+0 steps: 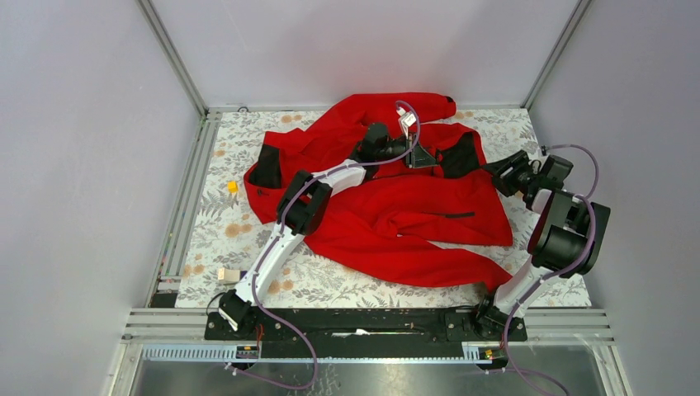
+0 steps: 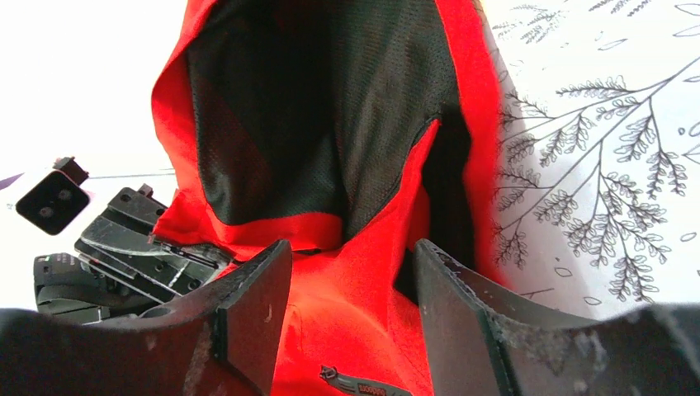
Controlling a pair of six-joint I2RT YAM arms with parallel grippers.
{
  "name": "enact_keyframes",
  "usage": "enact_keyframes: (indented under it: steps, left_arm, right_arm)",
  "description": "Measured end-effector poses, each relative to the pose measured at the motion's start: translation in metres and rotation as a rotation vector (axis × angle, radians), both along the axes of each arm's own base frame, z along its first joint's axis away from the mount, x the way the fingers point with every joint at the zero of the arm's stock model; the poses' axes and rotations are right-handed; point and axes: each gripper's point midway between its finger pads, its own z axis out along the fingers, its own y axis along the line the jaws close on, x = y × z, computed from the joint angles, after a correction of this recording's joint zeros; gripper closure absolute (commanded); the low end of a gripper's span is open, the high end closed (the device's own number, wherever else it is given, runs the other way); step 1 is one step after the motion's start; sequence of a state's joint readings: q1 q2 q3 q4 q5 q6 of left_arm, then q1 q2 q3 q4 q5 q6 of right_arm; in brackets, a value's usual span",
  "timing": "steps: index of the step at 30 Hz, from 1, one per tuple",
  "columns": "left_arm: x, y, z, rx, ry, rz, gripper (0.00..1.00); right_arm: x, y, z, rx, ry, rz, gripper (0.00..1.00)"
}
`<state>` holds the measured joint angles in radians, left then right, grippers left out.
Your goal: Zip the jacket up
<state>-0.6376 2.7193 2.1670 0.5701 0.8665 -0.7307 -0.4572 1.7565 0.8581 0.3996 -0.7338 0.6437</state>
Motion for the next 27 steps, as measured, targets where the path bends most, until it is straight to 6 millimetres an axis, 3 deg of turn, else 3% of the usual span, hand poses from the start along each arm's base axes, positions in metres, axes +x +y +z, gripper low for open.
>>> enact_keyframes:
  steps: [11,16,21,27]
  left_arm:
    - [0.000,0.000,0.000,0.000,0.003,0.000,1.00]
    - [0.000,0.000,0.000,-0.001,0.006,-0.001,1.00]
    - [0.000,0.000,0.001,-0.003,0.005,-0.001,1.00]
    - [0.000,0.000,0.000,-0.003,0.005,-0.001,1.00]
  right_arm:
    - [0.001,0.000,-0.012,-0.030,0.045,-0.016,0.41]
    - [-0.012,0.009,-0.021,-0.057,0.099,-0.031,0.38]
    - [-0.026,0.015,-0.005,-0.077,0.088,-0.045,0.41]
    - [-0.029,0.023,0.012,-0.073,0.028,-0.030,0.44]
